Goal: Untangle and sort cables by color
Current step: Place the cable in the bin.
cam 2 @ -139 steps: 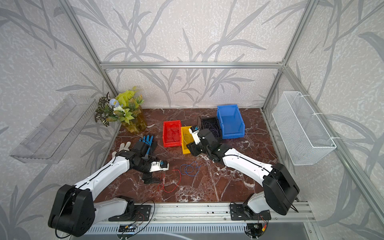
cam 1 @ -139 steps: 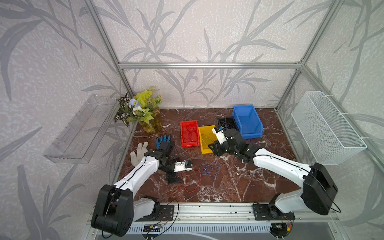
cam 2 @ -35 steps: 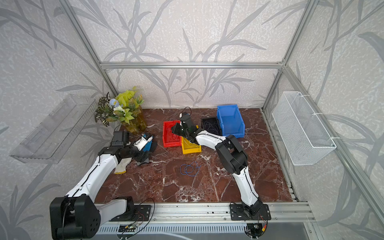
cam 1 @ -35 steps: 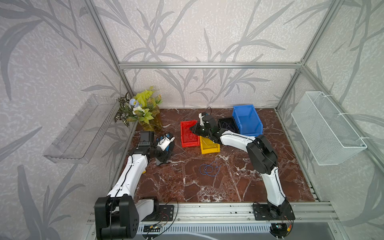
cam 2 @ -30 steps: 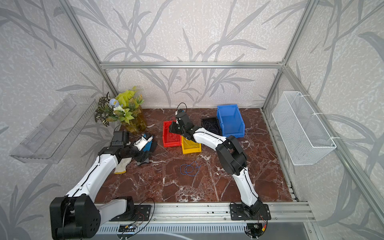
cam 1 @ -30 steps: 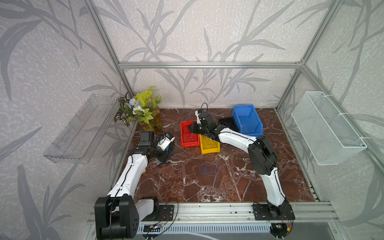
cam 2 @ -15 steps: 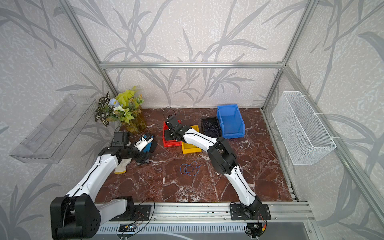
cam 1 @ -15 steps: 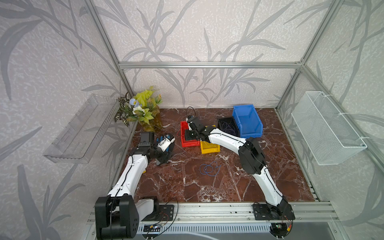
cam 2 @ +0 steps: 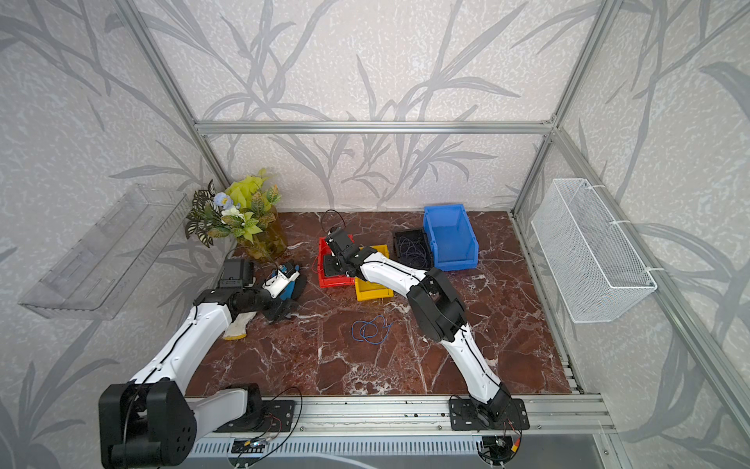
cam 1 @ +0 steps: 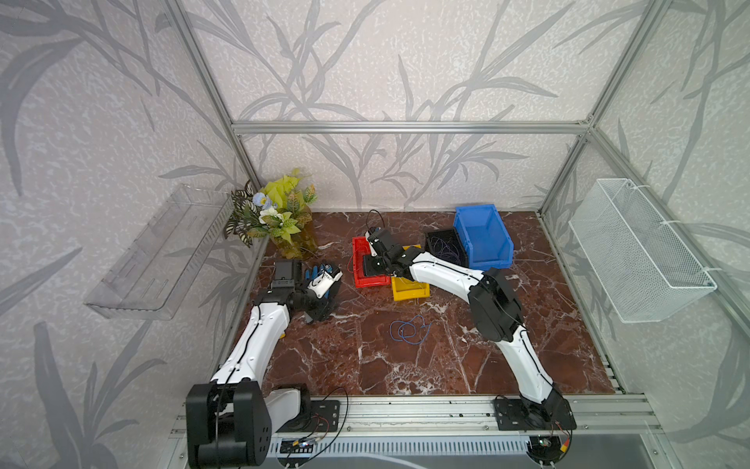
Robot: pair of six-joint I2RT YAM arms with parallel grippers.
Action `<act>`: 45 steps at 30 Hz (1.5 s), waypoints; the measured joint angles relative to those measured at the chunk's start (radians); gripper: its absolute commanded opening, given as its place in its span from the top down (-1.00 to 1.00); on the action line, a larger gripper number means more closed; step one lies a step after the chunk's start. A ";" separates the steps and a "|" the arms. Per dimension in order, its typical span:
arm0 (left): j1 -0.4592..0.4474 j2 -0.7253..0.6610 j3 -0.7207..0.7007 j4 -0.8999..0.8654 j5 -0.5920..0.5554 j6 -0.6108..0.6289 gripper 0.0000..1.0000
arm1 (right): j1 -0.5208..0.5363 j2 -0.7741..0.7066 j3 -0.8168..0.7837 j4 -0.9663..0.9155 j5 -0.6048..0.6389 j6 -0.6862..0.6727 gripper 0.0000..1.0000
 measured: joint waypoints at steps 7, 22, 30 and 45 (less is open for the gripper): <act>0.000 0.000 0.000 0.000 0.000 0.005 -0.41 | -0.015 -0.069 -0.047 0.052 0.010 -0.003 1.00; 0.000 -0.005 -0.013 0.000 0.005 0.010 -0.41 | -0.010 0.117 0.182 -0.049 0.087 -0.083 1.00; 0.000 -0.005 -0.014 0.000 0.008 0.010 -0.41 | 0.006 0.228 0.344 -0.167 0.097 -0.112 0.65; 0.000 -0.004 -0.018 -0.001 0.044 0.026 -0.42 | 0.009 -0.008 0.208 -0.241 0.073 -0.160 0.12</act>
